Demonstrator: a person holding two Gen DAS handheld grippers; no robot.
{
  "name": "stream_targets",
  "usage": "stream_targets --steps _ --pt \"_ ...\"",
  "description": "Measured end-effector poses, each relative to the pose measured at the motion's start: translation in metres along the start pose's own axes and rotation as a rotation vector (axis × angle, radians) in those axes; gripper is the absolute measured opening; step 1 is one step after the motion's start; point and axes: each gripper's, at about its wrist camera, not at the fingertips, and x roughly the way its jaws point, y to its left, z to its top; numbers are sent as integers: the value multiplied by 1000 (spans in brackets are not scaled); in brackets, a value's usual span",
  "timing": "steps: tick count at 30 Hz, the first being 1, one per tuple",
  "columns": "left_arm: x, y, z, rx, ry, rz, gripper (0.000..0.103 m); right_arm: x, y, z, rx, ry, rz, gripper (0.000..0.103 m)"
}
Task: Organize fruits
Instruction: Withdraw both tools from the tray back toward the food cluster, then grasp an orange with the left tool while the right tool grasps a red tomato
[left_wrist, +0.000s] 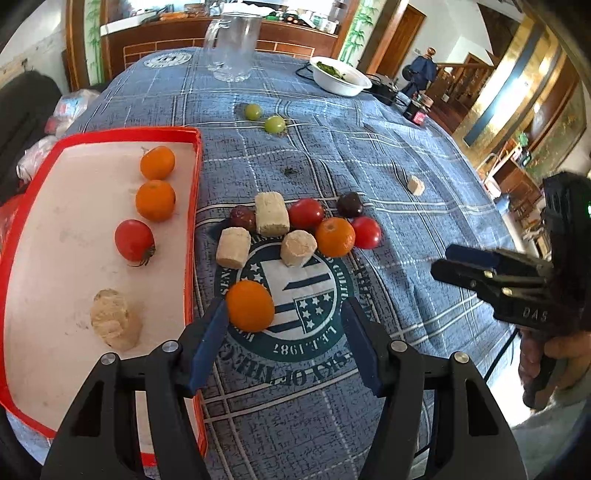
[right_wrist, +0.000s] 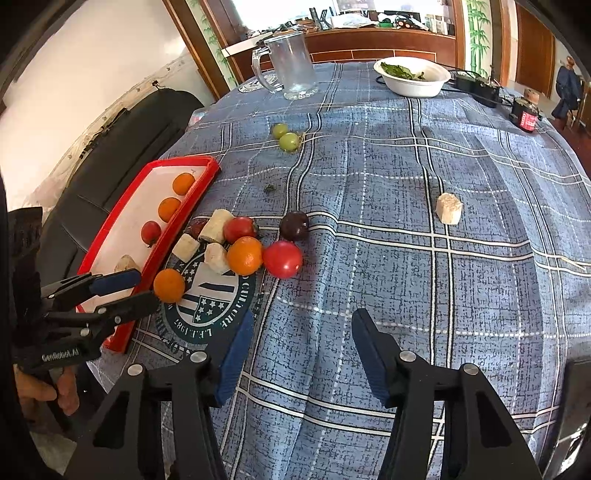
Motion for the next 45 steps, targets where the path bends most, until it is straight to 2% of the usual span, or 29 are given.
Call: stream_targets --steps 5,10,13,20,26,31,34,35,37,39,41,43,45 --pt "4 6 3 -34 7 -19 54 0 0 -3 0 5 5 57" --pt "12 2 4 -5 27 -8 48 1 -1 -3 -4 11 11 57" --pt "14 2 6 8 23 15 48 5 2 0 -25 19 13 56" --pt "20 10 7 13 29 51 48 33 16 19 -122 52 -10 47" --pt "25 17 8 10 41 77 48 62 29 36 -206 90 -50 46" --pt "29 9 8 73 40 123 48 75 37 43 -259 98 -79 46" --pt "31 6 6 122 36 175 35 77 36 47 -256 94 -86 42" --pt "31 6 6 133 33 194 30 76 34 48 -247 93 -77 37" --pt "29 9 6 143 27 175 29 75 34 48 -244 91 -66 32" --pt "29 9 4 164 25 175 29 74 36 47 -247 88 -67 32" --pt "28 11 6 140 27 154 29 73 34 47 -236 87 -56 32" --pt "25 18 6 75 30 85 29 68 32 45 -217 78 -44 32" --pt "20 18 4 51 24 52 29 59 29 43 -196 65 -27 32"
